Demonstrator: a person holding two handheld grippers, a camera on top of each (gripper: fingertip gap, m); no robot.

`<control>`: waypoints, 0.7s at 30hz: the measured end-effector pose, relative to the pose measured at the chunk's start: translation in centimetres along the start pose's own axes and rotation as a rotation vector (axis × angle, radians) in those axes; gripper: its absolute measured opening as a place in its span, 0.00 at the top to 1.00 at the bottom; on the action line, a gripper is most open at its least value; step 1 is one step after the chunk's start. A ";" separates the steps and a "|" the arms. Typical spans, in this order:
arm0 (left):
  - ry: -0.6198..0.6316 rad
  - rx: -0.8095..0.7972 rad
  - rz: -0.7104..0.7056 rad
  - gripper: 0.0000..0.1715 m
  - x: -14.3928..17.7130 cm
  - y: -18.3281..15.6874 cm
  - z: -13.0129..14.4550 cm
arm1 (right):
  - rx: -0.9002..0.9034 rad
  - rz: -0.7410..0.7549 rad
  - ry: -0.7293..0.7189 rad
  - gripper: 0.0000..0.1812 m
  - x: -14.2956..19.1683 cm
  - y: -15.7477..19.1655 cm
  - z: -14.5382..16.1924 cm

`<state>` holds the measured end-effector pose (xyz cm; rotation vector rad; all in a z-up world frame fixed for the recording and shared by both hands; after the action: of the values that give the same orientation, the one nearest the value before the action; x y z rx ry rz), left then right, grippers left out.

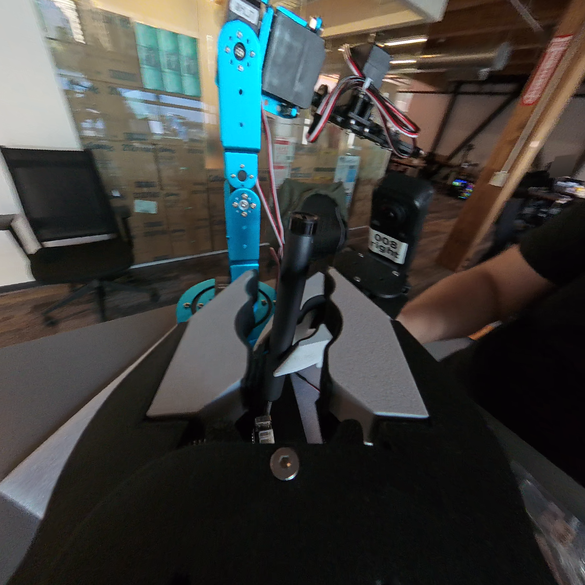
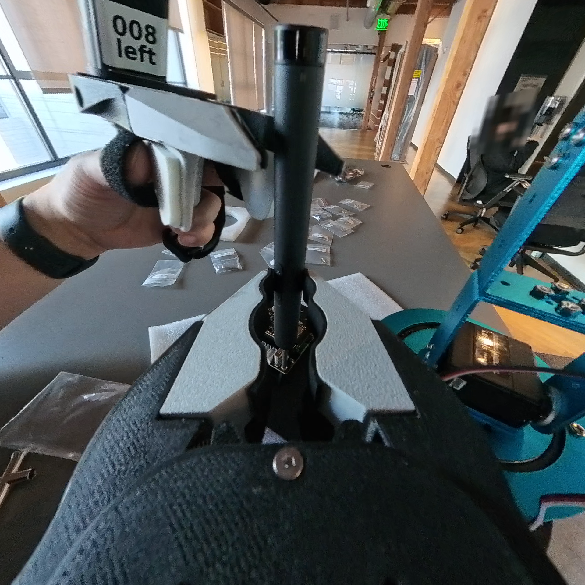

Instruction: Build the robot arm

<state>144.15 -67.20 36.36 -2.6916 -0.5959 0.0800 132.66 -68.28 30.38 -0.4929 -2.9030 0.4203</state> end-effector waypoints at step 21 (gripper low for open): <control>0.096 -0.042 -0.021 0.91 -0.5 -0.7 -1.0 | 0.048 -0.051 0.032 0.89 -0.2 0.3 -0.2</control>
<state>143.60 -67.21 37.54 -2.7106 -0.6023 -0.0680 132.98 -68.01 30.49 -0.4137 -2.8605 0.4683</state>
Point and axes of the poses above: each gripper's, where its closed fingertips meet, x back along the fingers, z out of its underside, y = z × x across the jaws, the point moved 8 cm from there along x, back along the fingers, and after that the axes turned 15 degrees about x, right-handed, at the moved point
